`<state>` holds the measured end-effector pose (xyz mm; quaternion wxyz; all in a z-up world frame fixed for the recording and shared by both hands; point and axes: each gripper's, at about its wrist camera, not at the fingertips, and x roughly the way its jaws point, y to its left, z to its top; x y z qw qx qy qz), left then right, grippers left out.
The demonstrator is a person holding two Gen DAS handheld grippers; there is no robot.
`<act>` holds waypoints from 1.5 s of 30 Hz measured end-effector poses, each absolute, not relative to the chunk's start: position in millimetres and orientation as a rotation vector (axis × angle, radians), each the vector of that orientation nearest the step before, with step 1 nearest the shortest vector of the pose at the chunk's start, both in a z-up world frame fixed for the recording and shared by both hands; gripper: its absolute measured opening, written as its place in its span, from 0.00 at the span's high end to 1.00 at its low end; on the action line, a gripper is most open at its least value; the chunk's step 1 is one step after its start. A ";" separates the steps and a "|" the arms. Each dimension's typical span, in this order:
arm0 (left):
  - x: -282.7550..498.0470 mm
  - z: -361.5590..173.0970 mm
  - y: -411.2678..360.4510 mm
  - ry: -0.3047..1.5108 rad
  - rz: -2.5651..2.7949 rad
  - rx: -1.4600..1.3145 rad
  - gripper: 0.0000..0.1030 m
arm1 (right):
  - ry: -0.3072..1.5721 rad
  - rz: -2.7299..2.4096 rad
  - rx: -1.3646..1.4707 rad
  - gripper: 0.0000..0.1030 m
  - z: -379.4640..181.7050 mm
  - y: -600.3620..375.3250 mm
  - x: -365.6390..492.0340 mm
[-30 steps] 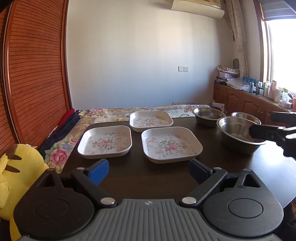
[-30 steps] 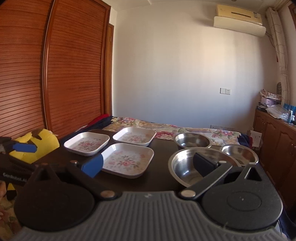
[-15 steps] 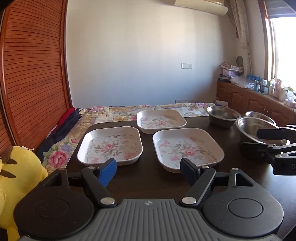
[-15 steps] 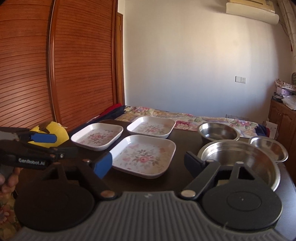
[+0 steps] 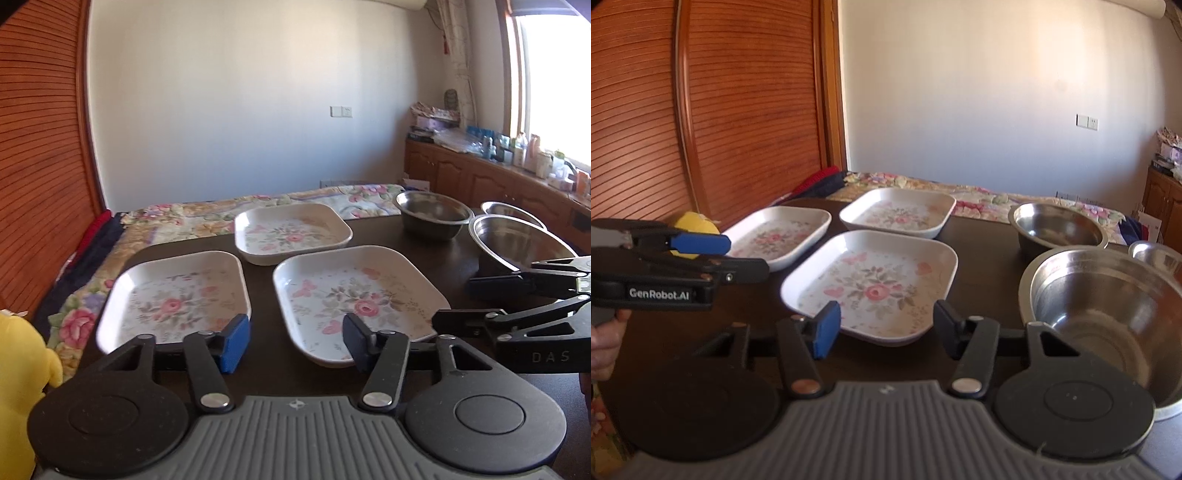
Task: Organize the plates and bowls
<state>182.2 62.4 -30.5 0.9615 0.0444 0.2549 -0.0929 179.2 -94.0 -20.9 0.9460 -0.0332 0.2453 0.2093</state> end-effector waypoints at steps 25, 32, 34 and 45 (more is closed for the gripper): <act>227.9 -52.3 59.9 0.603 -0.247 0.103 0.57 | 0.573 0.355 -0.050 0.48 -38.8 -85.2 208.9; 232.5 -57.4 58.4 0.623 -0.250 0.098 0.68 | 0.585 0.333 -0.032 0.48 -42.6 -85.1 213.0; 232.7 -58.6 59.5 0.629 -0.253 0.093 0.70 | 0.585 0.330 -0.028 0.48 -43.6 -84.4 213.6; 231.9 -59.8 63.3 0.636 -0.254 0.060 0.72 | 0.598 0.317 0.033 0.61 -48.9 -89.3 219.5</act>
